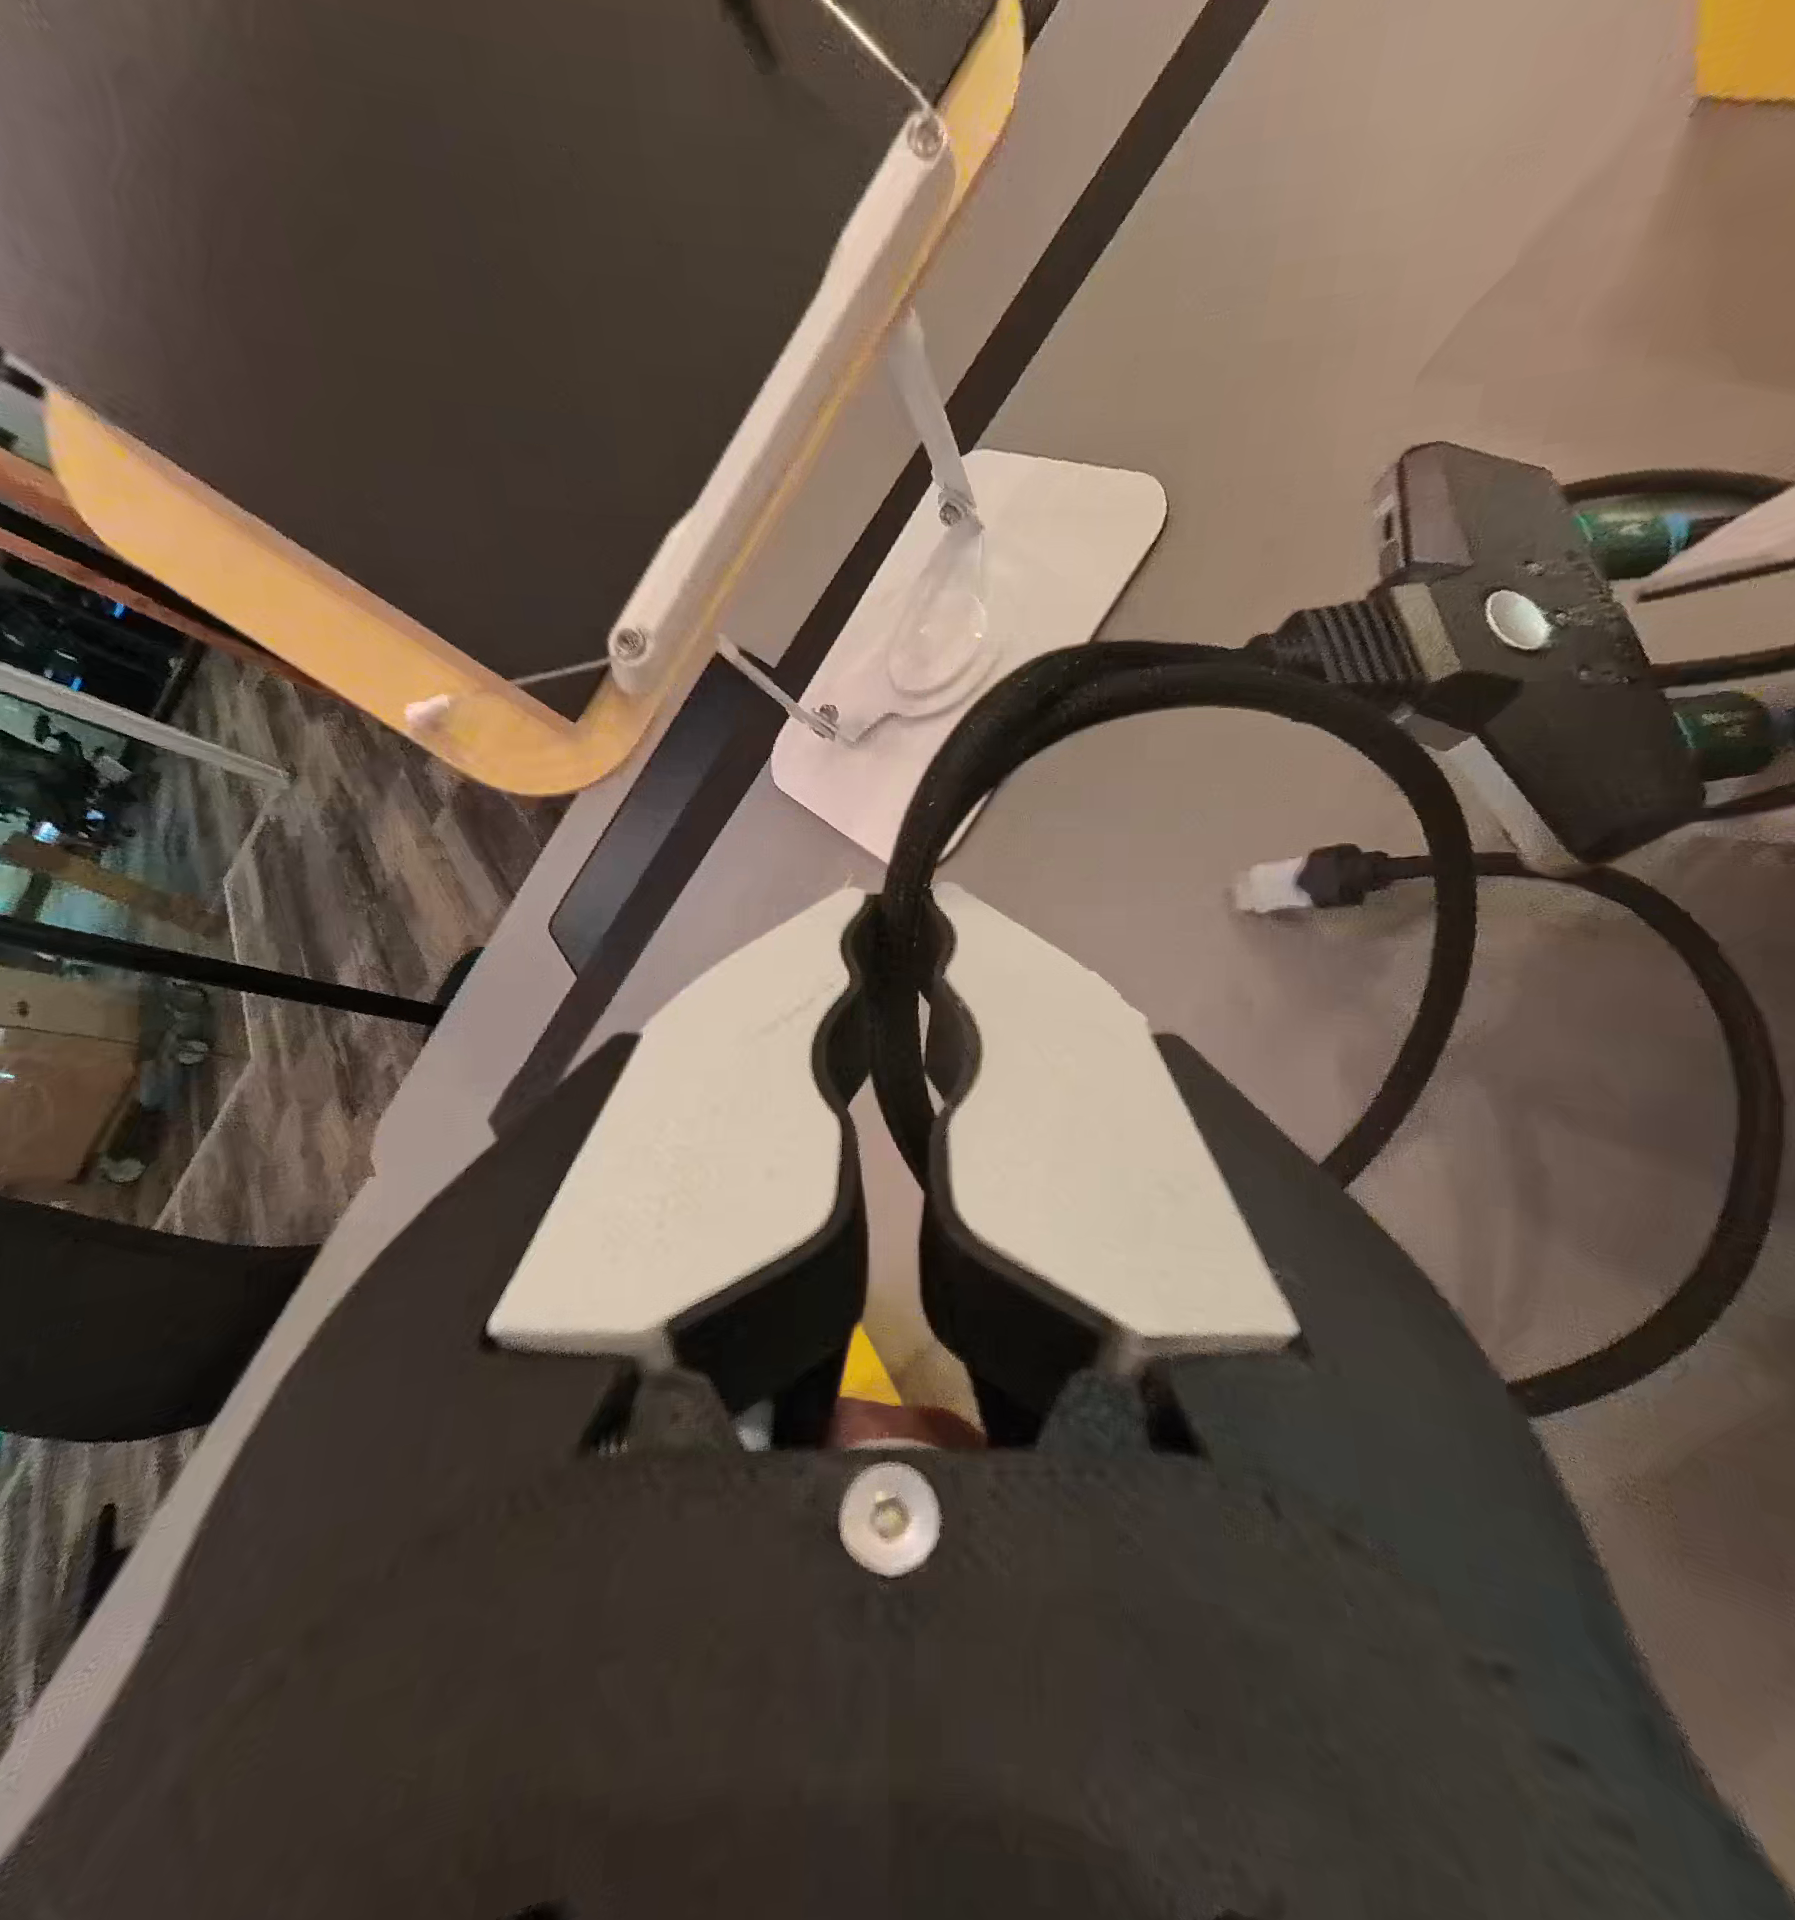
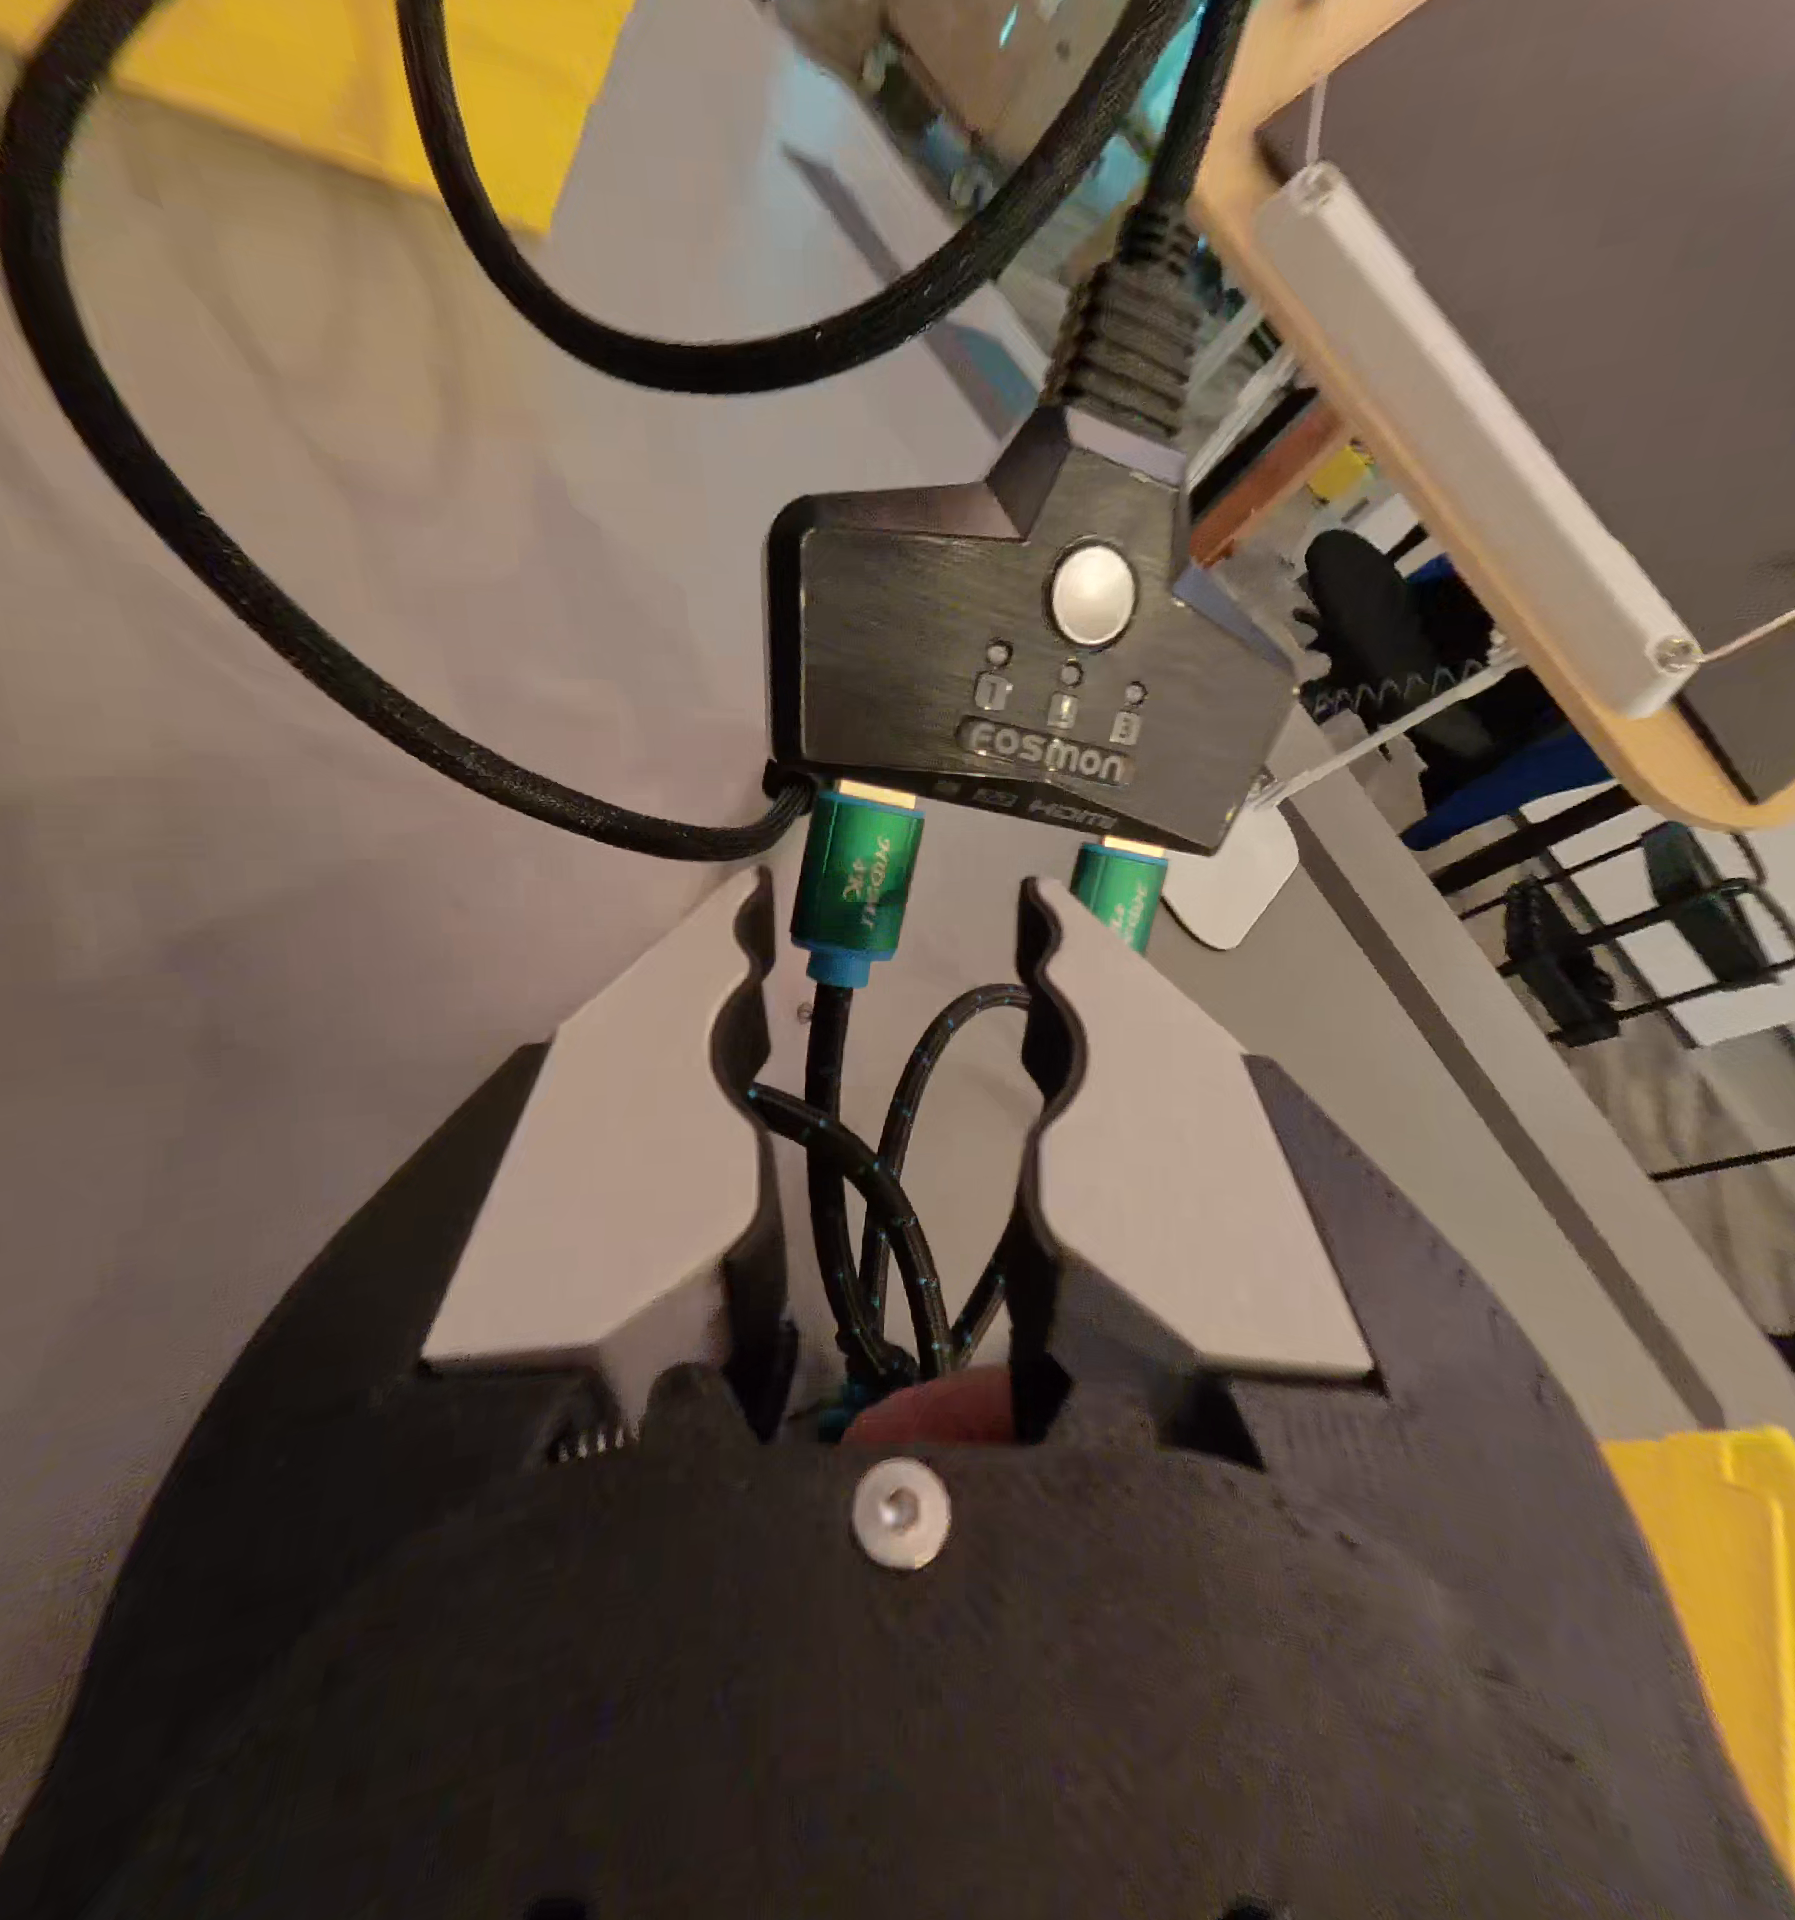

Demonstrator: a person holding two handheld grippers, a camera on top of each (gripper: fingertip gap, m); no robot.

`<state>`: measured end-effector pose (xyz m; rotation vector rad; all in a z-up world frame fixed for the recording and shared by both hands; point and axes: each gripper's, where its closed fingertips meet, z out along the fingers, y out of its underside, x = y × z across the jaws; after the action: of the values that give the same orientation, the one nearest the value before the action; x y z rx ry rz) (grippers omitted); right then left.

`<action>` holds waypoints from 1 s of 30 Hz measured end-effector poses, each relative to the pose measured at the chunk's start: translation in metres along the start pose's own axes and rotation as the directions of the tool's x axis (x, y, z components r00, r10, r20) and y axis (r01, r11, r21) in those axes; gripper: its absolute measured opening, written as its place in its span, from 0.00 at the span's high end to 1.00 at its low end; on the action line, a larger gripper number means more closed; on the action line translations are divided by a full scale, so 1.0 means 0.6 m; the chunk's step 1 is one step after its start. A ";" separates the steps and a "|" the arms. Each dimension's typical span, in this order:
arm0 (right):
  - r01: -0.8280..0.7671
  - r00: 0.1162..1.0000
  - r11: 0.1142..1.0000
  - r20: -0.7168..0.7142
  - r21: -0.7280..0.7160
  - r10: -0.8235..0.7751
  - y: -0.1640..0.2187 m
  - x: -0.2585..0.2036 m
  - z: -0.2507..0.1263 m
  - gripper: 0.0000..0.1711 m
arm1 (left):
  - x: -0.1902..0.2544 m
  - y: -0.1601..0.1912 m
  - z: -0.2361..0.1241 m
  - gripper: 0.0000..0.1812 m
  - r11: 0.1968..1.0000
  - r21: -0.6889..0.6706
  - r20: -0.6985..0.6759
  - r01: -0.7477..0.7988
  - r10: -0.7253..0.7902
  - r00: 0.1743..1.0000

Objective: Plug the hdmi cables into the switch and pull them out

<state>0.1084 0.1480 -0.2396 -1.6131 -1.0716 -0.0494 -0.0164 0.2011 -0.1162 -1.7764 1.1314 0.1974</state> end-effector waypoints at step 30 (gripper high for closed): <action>0.300 0.914 0.952 0.266 0.068 -0.307 0.022 -0.081 0.034 0.89 | 0.189 0.088 0.081 0.53 0.813 -0.108 -0.210 -0.572 0.544 0.812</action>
<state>0.0786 0.1358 -0.2832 -1.4439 -1.5281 -0.0190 0.0225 0.1670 -0.2396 -1.5725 1.8002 0.5160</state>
